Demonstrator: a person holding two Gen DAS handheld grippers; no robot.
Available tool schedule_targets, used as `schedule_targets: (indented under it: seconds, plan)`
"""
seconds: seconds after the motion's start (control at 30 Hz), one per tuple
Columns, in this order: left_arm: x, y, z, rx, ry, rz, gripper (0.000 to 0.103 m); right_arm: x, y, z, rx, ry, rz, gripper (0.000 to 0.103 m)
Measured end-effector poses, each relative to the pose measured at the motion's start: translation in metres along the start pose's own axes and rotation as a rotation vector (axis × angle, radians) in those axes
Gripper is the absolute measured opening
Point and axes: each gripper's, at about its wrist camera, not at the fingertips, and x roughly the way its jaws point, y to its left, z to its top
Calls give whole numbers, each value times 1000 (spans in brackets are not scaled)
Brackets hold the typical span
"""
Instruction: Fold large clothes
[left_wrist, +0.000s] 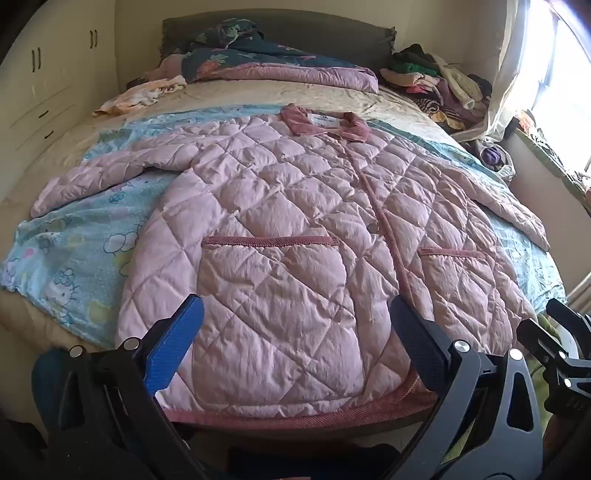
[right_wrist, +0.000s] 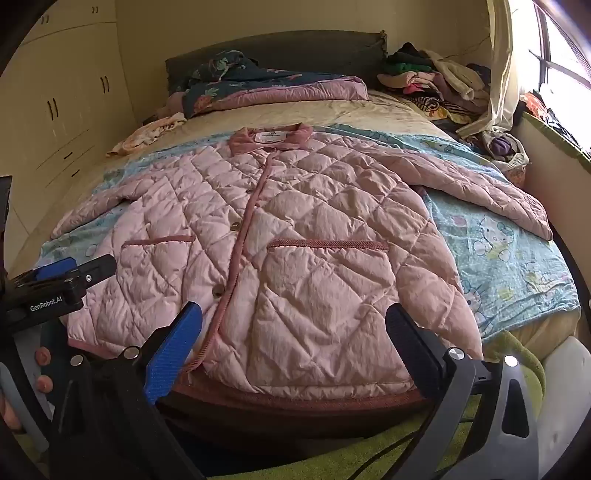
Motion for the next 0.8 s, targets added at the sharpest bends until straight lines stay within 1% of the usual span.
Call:
schedule_targets:
  seconds: [0.1,0.2,0.23,0.43,0.53,0.8]
  plan:
    - [0,0,0,4,2,3,95,0,-3,-1,1,1,-4,99]
    - [0,0,0,4,2,0,95,-4,-1,-1,-3,-10,11,99]
    - [0,0,0,2,3,-2,95,-3,2,0,-13,-1,-1,99]
    - [0,0,0,2,-1,0,95,-2,12,2,-5,-4,-2,99]
    - [0,0,0,3,2,-2,95,-3,1,1,10,-6,23,99]
    - [0,0,0,3,0,-1,95,-5,3,1,10,-9,23,99]
